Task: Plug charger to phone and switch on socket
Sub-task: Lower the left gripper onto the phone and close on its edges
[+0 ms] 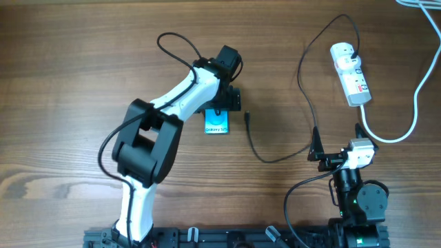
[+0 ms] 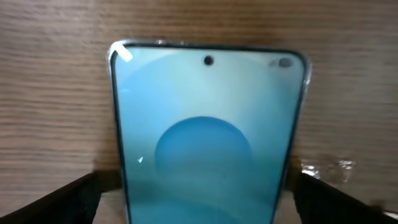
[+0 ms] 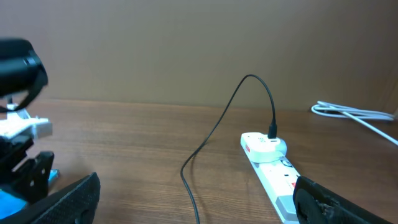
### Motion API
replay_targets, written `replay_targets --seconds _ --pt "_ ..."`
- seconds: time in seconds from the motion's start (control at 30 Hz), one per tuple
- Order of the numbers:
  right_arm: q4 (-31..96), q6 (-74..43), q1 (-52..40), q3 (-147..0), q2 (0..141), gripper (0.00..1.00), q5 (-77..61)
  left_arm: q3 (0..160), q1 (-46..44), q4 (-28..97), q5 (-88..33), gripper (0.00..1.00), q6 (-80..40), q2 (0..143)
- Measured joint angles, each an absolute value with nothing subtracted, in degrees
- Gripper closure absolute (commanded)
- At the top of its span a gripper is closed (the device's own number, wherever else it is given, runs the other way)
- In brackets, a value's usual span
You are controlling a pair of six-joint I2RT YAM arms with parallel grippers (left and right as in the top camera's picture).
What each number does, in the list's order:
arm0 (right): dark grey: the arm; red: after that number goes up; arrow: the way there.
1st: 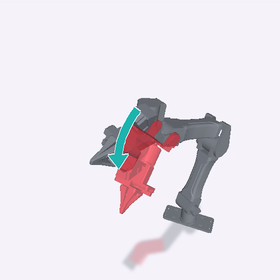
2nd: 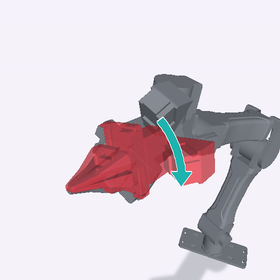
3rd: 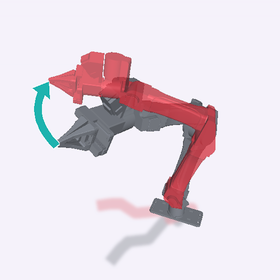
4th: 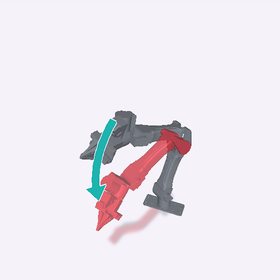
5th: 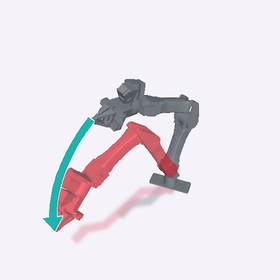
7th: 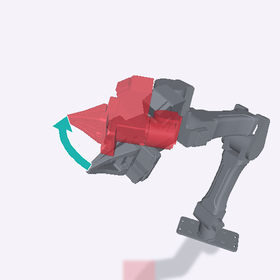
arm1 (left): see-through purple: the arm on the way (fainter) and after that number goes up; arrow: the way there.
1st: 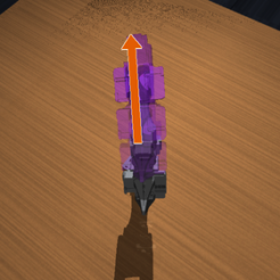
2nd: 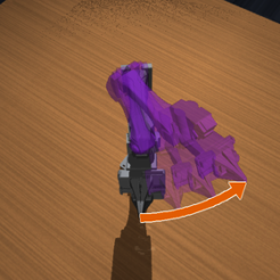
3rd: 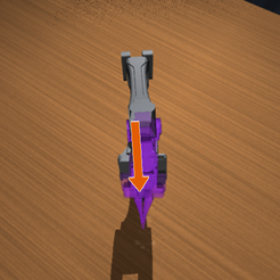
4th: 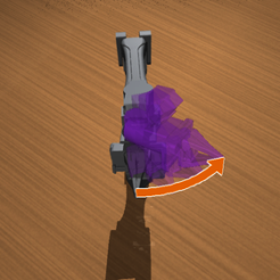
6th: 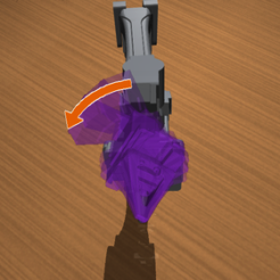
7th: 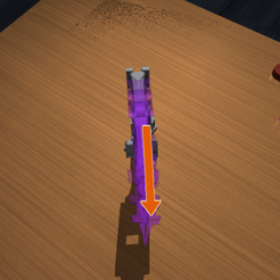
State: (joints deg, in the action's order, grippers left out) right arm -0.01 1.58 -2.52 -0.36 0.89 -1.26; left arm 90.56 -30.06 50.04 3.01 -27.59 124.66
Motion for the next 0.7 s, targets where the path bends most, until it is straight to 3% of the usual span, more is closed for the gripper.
replay_targets --seconds 0.7 --pt "0.0 1.6 -2.5 -0.4 0.9 0.0 -1.3 90.7 -30.7 51.5 2.3 0.01 -27.5 124.7"
